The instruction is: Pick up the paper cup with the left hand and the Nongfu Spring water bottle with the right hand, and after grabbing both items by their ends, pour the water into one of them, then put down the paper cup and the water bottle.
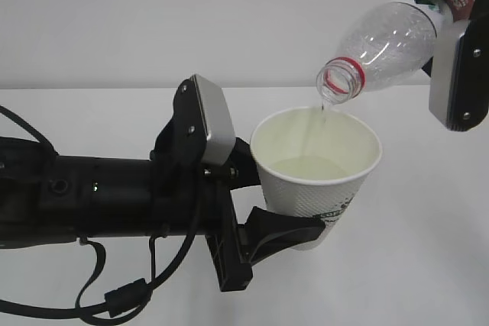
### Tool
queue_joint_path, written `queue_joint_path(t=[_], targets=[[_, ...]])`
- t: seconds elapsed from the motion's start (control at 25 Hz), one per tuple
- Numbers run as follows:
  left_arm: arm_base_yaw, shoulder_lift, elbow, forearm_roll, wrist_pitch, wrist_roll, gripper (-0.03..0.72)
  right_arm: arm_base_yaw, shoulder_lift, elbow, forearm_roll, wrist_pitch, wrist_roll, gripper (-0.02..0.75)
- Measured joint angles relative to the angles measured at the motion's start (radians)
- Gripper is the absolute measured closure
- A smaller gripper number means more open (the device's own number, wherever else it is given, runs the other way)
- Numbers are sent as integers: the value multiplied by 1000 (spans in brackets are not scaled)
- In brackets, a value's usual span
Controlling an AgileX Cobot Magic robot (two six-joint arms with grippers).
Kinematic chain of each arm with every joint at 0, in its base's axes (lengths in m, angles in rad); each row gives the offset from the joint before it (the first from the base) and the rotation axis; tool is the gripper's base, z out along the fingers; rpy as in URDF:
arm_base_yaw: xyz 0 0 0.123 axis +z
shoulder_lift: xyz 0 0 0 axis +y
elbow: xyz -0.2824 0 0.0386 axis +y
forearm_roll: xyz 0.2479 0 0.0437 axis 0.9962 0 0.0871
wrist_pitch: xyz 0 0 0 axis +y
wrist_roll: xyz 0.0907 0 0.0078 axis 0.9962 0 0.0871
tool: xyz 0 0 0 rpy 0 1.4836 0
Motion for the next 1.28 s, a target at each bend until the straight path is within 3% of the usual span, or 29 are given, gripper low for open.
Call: queue_joint_path(t=[1.28], targets=[[0,0,0,-4,0,0,181,0,0,0,3,-2,-8,216]])
